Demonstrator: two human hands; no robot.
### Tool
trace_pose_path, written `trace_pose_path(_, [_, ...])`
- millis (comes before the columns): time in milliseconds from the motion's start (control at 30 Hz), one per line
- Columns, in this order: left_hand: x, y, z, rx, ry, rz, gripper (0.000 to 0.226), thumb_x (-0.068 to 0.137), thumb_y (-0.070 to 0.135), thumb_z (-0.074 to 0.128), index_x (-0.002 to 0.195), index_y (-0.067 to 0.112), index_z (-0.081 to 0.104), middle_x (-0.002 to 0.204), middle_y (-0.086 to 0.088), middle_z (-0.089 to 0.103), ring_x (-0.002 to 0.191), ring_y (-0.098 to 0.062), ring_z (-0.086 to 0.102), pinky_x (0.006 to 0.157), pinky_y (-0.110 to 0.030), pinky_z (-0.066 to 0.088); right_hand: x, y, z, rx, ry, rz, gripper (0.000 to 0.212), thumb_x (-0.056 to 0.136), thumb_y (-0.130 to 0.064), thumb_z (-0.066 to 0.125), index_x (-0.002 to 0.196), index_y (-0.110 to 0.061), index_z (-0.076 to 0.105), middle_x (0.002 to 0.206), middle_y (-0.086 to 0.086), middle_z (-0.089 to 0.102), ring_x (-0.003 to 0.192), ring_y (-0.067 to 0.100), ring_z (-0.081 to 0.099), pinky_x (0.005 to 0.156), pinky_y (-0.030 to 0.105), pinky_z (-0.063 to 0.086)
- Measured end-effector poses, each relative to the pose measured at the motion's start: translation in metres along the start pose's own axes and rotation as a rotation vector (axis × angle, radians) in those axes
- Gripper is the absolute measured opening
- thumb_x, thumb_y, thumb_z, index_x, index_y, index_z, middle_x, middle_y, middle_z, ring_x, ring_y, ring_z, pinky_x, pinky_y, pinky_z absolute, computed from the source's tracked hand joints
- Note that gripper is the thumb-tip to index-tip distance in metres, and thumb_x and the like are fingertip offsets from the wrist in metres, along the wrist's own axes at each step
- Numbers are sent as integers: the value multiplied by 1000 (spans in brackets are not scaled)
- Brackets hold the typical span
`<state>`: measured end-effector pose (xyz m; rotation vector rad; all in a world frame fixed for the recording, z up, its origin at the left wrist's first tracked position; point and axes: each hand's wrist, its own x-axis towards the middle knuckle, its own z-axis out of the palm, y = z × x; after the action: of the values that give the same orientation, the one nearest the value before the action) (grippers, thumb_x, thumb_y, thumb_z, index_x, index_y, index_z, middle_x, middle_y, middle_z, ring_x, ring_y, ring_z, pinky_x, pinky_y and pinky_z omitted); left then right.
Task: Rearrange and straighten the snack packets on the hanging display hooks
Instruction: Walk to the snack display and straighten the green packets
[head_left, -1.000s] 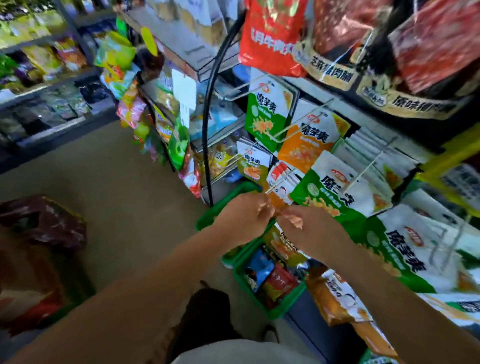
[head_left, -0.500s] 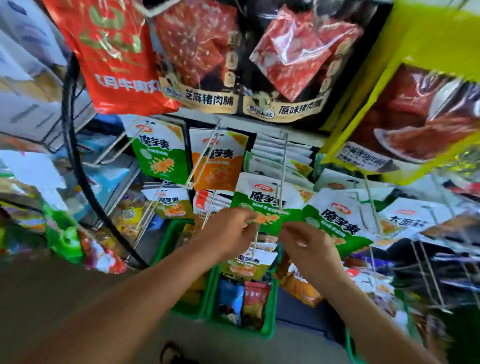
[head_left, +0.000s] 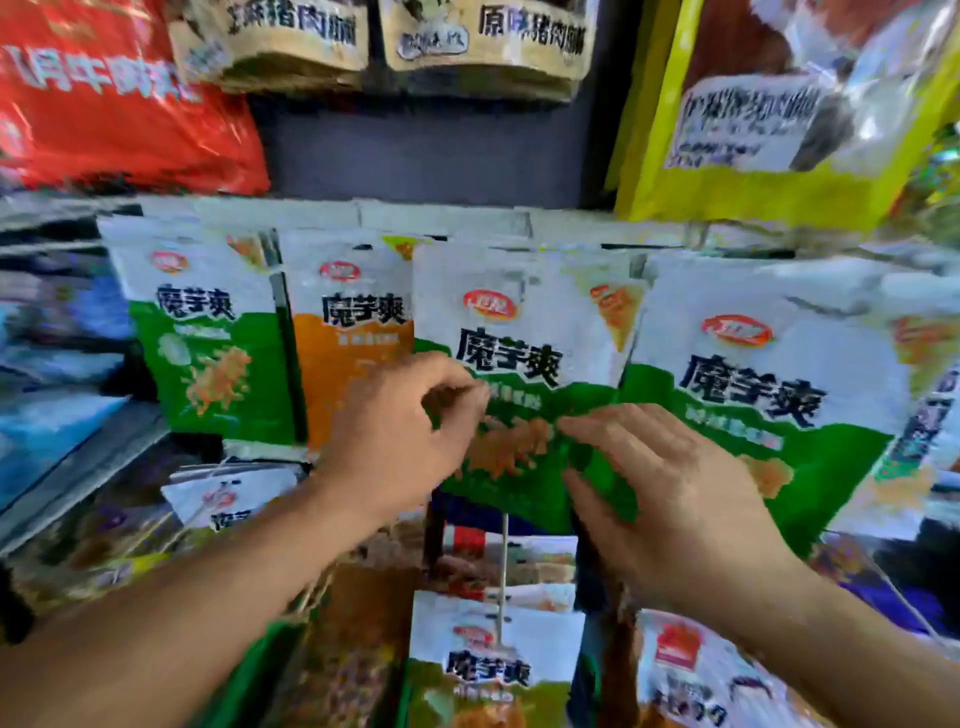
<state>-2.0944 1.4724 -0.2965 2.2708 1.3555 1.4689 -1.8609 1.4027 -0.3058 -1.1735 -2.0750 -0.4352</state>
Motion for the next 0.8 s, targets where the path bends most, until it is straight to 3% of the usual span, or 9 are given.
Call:
trace_pose_path(133, [-2,-15,-3,41,204,-82,46,81,46,82,100,20,50,103,-1,55,88,-18,55,73,-31,46,3,-4,16,51,103,29,39,94,-41,61,127,-22,68,117,-5,72,106,21,70,78,42,62])
trace_pose_path(233, [-4,-8,-4,-158,249,-172,56,76,41,88,111,22,48,109,1,61,96,-16,63,76,-27,50,7,-9,22,126,83,124,42,94,-48,61,129,-26,65,115,-9,71,106,13,69,89,41,60])
trace_pose_path(333, [-8,-1,-7,-337,197,-215,43,82,31,86,108,27,52,103,2,69,93,-14,70,75,-28,55,6,-13,15,225,0,250,41,95,-47,67,131,-29,64,113,-12,69,106,11,69,98,38,57])
trace_pose_path(400, [-11,8,-11,-385,113,-205,29,88,36,79,110,29,61,108,6,73,98,-14,71,85,-36,58,1,-16,0,226,-48,340,41,93,-51,66,129,-30,65,110,-10,70,100,14,71,94,37,59])
trace_pose_path(467, [-6,16,-17,-402,70,-201,28,93,40,71,116,26,68,112,6,74,102,-15,70,92,-39,58,-3,-14,-16,211,3,390,31,92,-46,68,117,-28,69,99,-7,72,93,16,70,89,39,58])
trace_pose_path(567, [3,34,-26,-440,18,-246,26,98,37,67,118,20,71,111,3,75,99,-15,68,86,-29,54,-7,-2,-43,189,160,483,18,92,-38,72,103,-24,72,92,-2,72,88,24,69,82,39,55])
trace_pose_path(633, [10,45,-27,-457,17,-283,22,96,37,69,108,19,73,105,3,76,99,-20,70,90,-34,55,-13,7,-61,125,210,542,25,93,-36,70,112,-19,70,104,4,70,96,25,67,81,34,50])
trace_pose_path(700, [13,61,-29,-471,40,-293,11,97,31,68,96,20,72,93,8,72,87,-15,67,76,-25,51,-19,16,-82,87,251,615,37,95,-39,67,125,-17,64,121,7,61,108,24,61,88,35,49])
trace_pose_path(800, [11,79,-34,-442,111,-278,4,100,23,65,97,21,67,82,10,64,76,-12,58,62,-20,39,-18,29,-110,-29,413,684,52,93,-35,71,136,-11,56,137,14,49,129,35,48,103,44,42])
